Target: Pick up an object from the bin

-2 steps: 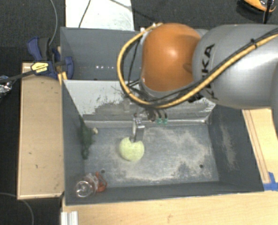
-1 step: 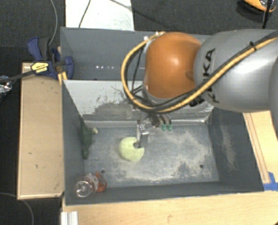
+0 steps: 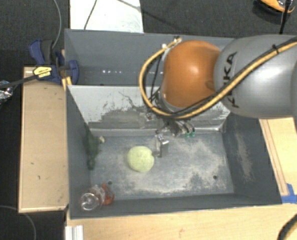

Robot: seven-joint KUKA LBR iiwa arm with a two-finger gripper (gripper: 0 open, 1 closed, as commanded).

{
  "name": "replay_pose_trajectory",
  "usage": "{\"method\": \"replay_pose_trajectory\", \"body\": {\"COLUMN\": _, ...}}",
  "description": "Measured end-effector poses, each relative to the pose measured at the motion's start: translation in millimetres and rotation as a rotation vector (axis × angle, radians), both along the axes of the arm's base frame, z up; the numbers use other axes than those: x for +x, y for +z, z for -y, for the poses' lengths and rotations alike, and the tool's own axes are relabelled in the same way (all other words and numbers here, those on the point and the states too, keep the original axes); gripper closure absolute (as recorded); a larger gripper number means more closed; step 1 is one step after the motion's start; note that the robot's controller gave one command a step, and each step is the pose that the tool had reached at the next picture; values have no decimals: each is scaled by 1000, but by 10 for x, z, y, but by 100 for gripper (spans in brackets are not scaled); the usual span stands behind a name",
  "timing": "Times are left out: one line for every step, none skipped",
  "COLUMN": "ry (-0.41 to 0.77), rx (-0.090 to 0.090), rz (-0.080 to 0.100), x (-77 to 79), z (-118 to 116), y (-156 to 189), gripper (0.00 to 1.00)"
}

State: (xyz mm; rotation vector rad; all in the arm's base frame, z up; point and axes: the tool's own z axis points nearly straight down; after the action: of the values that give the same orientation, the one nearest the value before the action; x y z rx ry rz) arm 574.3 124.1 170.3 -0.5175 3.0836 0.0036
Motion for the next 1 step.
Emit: {"method": "replay_pose_trajectory", "body": {"ry": 94, "rx": -4, "rz": -7, "x": -206, "z": 65, "y": -390, "gripper": 0}}
